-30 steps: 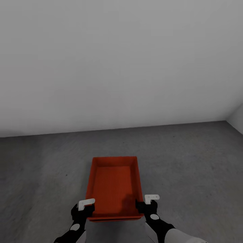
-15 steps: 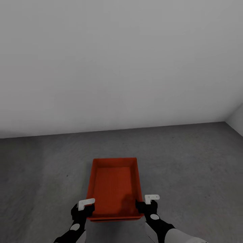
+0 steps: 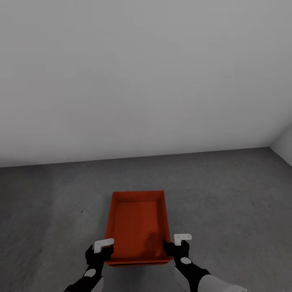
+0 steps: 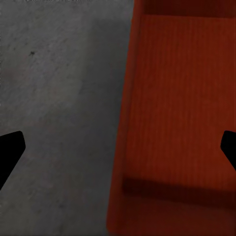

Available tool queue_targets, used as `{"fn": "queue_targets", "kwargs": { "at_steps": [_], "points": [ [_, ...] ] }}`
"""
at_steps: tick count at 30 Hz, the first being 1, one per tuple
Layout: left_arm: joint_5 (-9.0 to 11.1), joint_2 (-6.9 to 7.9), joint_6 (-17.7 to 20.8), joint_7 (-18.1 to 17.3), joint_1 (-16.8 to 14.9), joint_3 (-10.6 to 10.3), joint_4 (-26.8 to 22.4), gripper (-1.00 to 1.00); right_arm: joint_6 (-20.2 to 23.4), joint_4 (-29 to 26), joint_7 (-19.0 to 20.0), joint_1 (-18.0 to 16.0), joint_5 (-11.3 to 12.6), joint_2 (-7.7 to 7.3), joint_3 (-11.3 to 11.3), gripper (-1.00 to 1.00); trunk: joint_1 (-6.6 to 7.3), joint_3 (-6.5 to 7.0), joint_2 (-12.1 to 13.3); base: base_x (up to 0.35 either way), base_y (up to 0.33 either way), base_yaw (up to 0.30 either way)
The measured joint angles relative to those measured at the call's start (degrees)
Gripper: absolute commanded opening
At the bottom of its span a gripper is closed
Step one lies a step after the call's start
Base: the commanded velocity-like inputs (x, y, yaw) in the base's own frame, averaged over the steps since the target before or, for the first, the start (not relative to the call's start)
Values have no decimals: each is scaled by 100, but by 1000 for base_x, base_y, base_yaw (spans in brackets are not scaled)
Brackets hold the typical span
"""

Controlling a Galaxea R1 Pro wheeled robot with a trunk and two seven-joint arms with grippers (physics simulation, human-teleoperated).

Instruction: Move the two storage containers from the living room to the garage. In the garage, place one container on the floor and stack the other container on top of it (either order is fine).

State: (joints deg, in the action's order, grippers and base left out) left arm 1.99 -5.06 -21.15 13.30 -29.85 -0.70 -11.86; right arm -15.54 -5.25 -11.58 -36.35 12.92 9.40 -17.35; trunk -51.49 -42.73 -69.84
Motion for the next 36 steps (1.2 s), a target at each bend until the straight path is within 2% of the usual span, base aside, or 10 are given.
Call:
{"fn": "queue_targets", "kwargs": {
  "at_steps": [30, 36],
  "points": [
    [0, 6, -10, 0, 0, 0, -12, 100, 0, 0, 9, 0, 0, 0, 0, 100, 659, 539, 1204, 0, 0, 0],
    [0, 6, -362, -20, 0, 0, 58, 100, 0, 0, 9, 0, 0, 0, 0, 100, 791, 647, 1445, 0, 0, 0]
  ]
}}
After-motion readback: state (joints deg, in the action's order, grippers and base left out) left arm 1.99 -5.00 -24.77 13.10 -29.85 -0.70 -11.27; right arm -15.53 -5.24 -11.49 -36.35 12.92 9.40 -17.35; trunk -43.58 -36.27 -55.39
